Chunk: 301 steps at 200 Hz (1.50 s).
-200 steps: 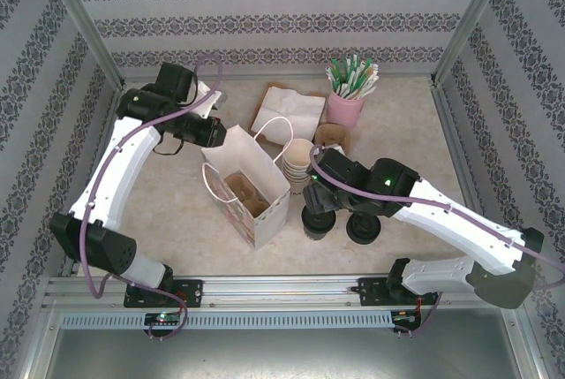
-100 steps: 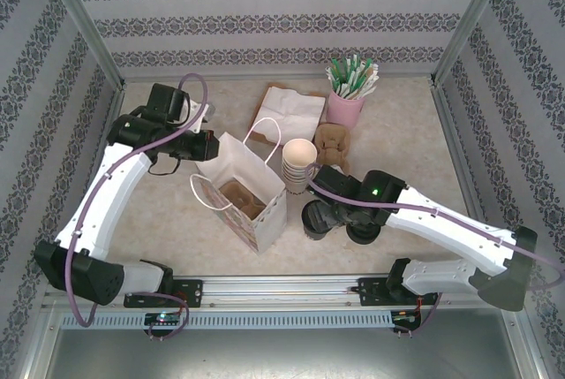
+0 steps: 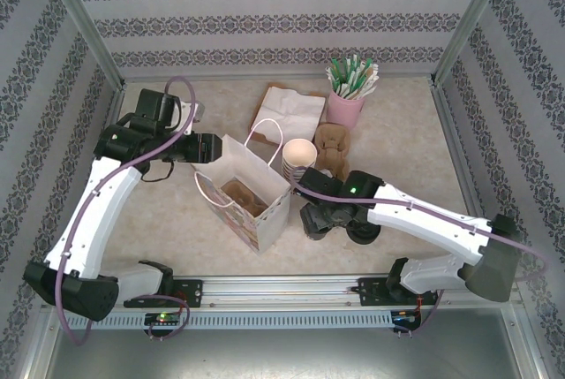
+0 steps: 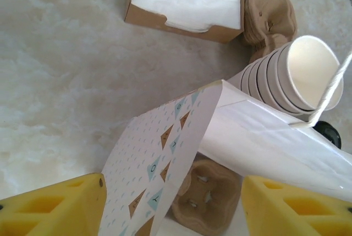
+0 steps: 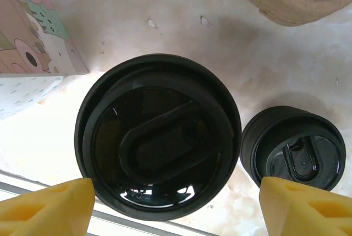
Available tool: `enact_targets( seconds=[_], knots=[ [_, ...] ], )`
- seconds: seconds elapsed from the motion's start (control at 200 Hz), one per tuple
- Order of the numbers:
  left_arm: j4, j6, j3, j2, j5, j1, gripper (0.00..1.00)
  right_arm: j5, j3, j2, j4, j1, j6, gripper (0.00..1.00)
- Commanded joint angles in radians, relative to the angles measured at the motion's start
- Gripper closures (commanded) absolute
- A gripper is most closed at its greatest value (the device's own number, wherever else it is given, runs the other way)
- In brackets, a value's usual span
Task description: Pack the takeout coffee
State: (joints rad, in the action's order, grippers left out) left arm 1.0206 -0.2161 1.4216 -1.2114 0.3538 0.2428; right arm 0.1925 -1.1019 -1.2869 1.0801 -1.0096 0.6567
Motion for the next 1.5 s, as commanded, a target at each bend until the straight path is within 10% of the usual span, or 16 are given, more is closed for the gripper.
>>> enact_targets(
  seconds=[0.0, 1.499],
  knots=[
    [-0.082, -0.053, -0.038, 0.061, -0.025, 0.01, 0.31, 0.002, 0.016, -0.007, -0.032, 0.008, 0.039, 0.21],
    [-0.215, -0.189, -0.173, 0.182, -0.114, 0.009, 0.32, -0.004, 0.085, 0.042, -0.089, 0.046, 0.075, 0.19]
  ],
)
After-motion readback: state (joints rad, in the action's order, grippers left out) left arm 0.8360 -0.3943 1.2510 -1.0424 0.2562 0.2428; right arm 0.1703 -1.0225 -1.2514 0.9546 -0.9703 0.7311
